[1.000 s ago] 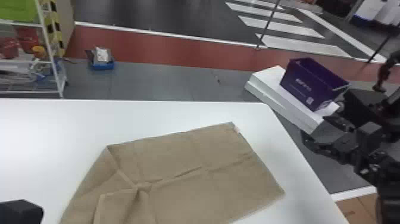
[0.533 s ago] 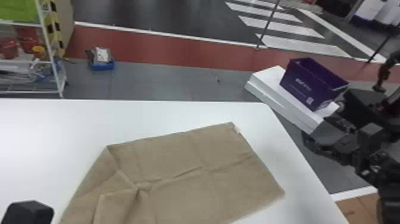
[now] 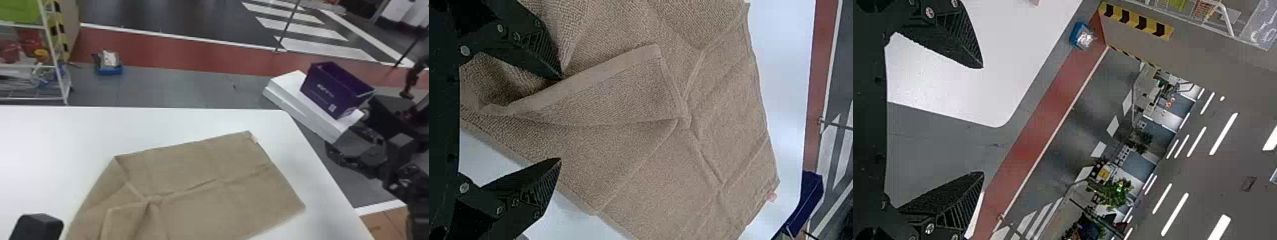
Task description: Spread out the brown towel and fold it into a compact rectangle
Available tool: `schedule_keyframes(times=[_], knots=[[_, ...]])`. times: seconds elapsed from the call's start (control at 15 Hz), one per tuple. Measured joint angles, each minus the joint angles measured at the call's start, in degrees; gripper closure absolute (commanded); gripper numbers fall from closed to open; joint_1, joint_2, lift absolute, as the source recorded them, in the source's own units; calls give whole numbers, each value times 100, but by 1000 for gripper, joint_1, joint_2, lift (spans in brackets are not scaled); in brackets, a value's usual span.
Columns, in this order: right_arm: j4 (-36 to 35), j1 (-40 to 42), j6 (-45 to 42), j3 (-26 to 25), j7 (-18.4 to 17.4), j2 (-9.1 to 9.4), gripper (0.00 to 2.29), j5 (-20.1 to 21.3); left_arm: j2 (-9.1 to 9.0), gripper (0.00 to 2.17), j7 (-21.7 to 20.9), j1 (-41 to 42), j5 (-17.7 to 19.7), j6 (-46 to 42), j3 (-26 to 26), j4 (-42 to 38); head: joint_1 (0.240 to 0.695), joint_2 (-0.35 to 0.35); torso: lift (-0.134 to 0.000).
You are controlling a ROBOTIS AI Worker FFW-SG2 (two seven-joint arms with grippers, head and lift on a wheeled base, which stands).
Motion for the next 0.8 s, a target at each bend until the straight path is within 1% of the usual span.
schedule_keyframes(times=[0.07, 0.13, 0.27, 0.53, 0.6, 0.67, 0.8], knots=[[0, 0, 0, 0, 0, 2, 130, 0, 3, 785, -13, -5, -2, -3, 2, 0, 695, -350, -124], [1, 0, 0, 0, 0, 4, 130, 0, 3, 1001, -19, -15, -2, -11, 3, 0, 695, -350, -124], [4, 3, 0, 0, -3, 7, 130, 0, -8, 1521, -15, -40, 3, -64, 3, 17, 695, -350, -124], [27, 7, 0, 8, -17, 8, 130, 7, -32, 1544, 128, -57, 28, -186, 3, -4, 695, -350, -124], [32, 7, 0, 8, -17, 7, 130, 8, -32, 1744, 136, -57, 31, -263, 3, -14, 695, -350, -124], [36, 7, 0, 8, -17, 6, 130, 8, -32, 1787, 152, -57, 35, -346, 3, -19, 695, -350, -124], [47, 6, 0, 9, -17, 2, 130, 9, -30, 1787, 192, -57, 74, -451, 30, -94, 695, -350, -124]])
